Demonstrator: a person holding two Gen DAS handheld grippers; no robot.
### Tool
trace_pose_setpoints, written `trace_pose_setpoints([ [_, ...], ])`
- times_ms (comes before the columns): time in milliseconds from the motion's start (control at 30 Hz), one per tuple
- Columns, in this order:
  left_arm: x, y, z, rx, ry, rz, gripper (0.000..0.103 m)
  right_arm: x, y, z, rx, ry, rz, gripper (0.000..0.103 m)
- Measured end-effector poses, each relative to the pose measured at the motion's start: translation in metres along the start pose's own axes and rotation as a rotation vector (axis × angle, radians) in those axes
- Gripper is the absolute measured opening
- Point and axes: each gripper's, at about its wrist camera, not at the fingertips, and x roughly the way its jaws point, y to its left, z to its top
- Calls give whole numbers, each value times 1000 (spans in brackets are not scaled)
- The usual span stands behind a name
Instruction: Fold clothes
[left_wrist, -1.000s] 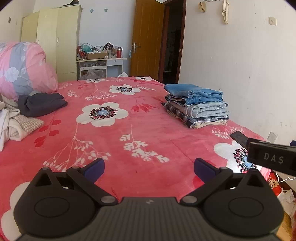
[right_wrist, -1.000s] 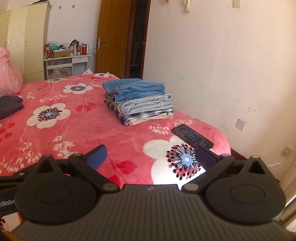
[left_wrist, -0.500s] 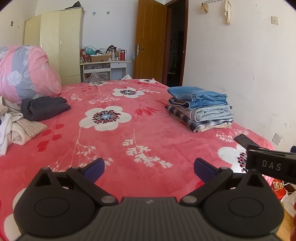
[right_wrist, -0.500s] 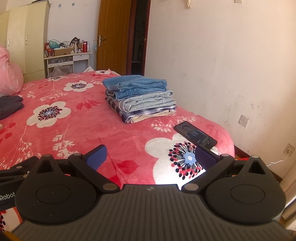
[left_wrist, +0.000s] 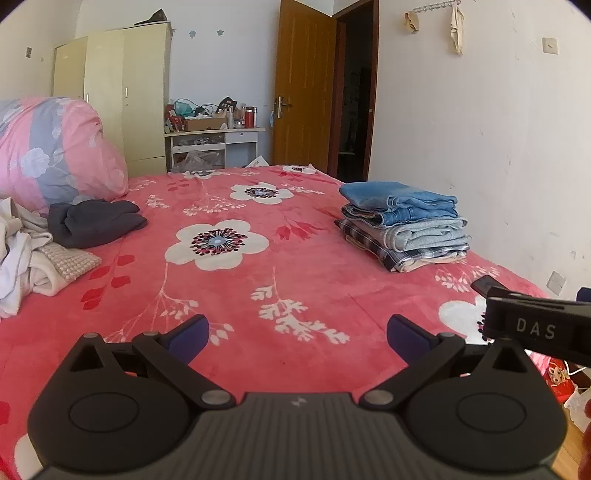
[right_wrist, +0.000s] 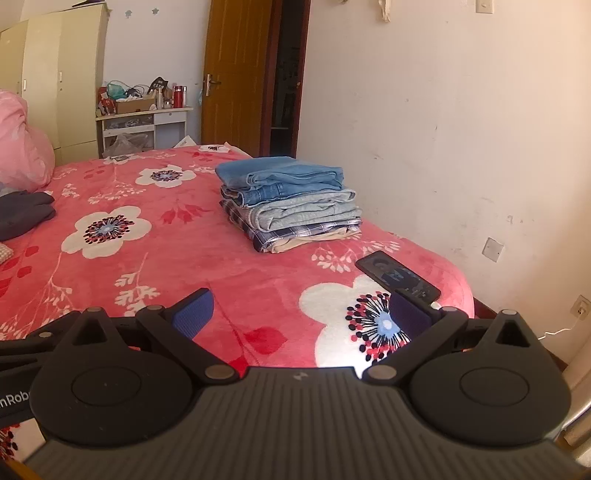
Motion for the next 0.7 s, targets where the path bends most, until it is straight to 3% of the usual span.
trace_pose_setpoints([
  [700, 0, 5, -1, 7, 6, 4, 103, -1, 11, -1, -30, 2, 1, 102],
])
